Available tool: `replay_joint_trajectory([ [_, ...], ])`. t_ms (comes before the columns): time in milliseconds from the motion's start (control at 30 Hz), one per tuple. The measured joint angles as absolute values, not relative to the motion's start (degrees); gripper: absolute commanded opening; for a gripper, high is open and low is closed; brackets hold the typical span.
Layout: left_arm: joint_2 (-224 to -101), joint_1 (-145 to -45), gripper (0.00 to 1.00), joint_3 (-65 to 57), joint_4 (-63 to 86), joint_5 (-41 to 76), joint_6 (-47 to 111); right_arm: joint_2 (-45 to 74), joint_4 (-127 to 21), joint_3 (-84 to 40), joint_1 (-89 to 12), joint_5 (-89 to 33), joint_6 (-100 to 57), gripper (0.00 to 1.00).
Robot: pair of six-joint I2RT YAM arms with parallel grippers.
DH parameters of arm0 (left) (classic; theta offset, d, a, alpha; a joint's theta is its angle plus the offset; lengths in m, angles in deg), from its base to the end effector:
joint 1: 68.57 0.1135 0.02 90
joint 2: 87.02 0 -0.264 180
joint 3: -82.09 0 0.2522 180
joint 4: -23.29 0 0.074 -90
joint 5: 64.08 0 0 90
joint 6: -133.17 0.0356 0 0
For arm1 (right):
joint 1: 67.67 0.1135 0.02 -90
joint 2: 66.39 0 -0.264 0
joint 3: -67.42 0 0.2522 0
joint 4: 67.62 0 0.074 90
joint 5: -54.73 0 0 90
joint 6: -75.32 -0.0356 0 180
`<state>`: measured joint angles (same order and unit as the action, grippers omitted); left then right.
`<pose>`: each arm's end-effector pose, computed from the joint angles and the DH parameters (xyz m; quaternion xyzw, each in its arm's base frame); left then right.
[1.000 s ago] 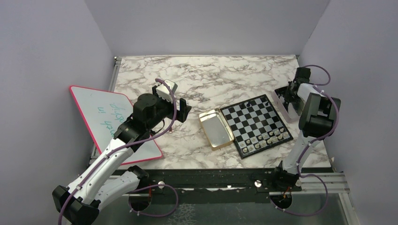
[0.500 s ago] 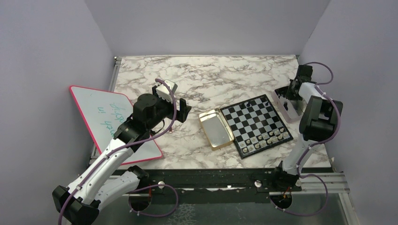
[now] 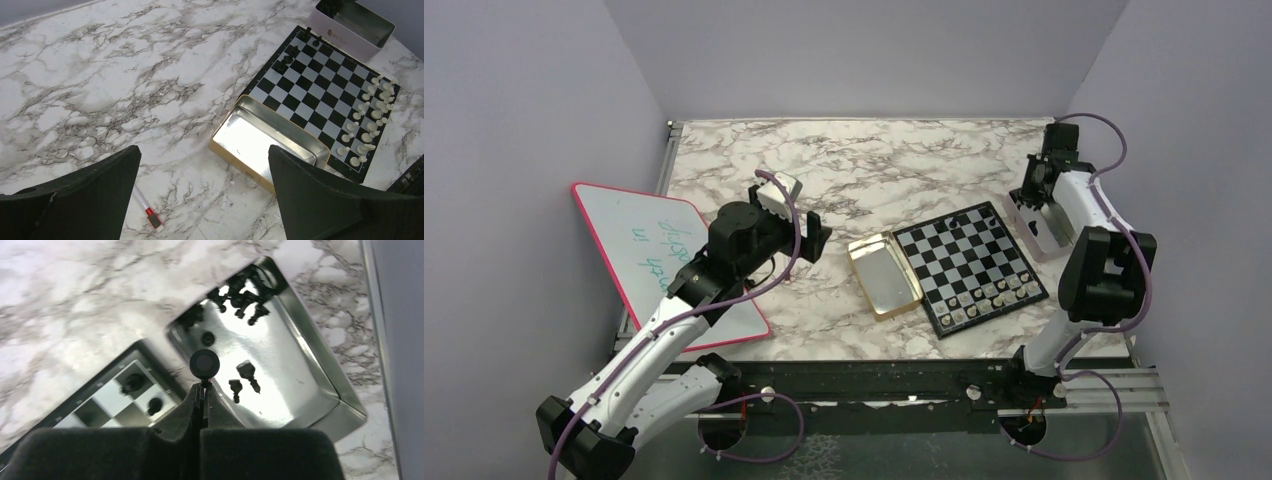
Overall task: Set up the chess pieces on the board
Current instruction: Pick up the chess piece from the storage box.
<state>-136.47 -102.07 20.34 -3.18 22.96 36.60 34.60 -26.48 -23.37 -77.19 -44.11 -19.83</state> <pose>0.1666 -0.1125 0.3410 0.1991 0.7633 -0.2296 0.5701 0.3805 -0.0694 0.2427 0.1454 0.9299 -0.0853 0.3270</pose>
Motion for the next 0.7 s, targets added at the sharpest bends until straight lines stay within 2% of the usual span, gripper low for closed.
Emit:
replay_joint_trajectory([
  [267,-136.7,-102.1,0.92,22.6,1.5,18.5,38.3,26.4,-25.2,-23.8,-72.5,-31.3,-21.6,0.01],
  [567,-143.7,-102.1,0.89,21.3,7.3,6.3,42.5,16.6,-31.4,-15.9,-65.0,-7.1,-24.0,0.01],
  [700,-147.8,-102.1,0.78,16.9,7.0,5.7,36.8,13.6,-36.3,-10.8,-62.9,4.0,-25.8,0.01],
])
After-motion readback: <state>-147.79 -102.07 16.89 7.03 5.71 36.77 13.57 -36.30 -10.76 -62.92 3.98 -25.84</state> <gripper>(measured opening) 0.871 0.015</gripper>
